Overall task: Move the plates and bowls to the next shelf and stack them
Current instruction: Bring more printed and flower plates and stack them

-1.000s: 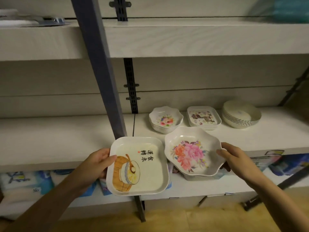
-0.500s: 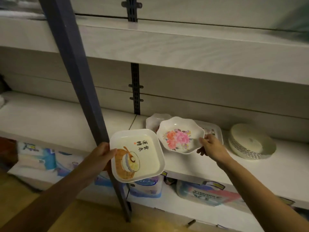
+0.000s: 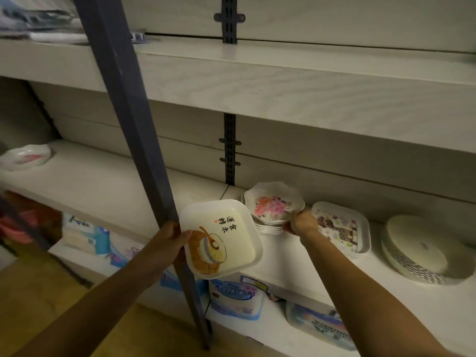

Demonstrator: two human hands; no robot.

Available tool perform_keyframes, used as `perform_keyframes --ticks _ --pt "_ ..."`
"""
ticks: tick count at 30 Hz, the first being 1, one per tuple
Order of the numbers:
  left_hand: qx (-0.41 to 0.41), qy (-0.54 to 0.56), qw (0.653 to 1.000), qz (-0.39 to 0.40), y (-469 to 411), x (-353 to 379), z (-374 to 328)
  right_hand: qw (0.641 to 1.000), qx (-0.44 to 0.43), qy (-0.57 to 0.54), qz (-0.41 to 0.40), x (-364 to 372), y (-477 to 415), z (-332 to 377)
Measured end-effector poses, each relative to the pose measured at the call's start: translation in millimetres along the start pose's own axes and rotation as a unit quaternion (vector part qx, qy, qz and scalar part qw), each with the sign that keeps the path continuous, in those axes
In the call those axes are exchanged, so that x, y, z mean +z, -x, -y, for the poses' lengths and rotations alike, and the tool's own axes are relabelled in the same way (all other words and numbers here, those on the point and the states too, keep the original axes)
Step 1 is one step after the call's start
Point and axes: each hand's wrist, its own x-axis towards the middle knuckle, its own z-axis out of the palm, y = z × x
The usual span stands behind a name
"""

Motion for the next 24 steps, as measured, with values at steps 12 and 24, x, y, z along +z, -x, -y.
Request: perform_keyframes --ticks 12,24 --pt "0.012 -0.008 0.999 0.033 -1.9 0.2 7.0 0.989 -0.04 0.141 0.015 -3.2 46.7 17.7" --pt "0.037 -0.056 0.995 0.072 -27.9 53.2 -1.9 0.973 -0.126 0.195 0.013 -83.3 112.7 -6.1"
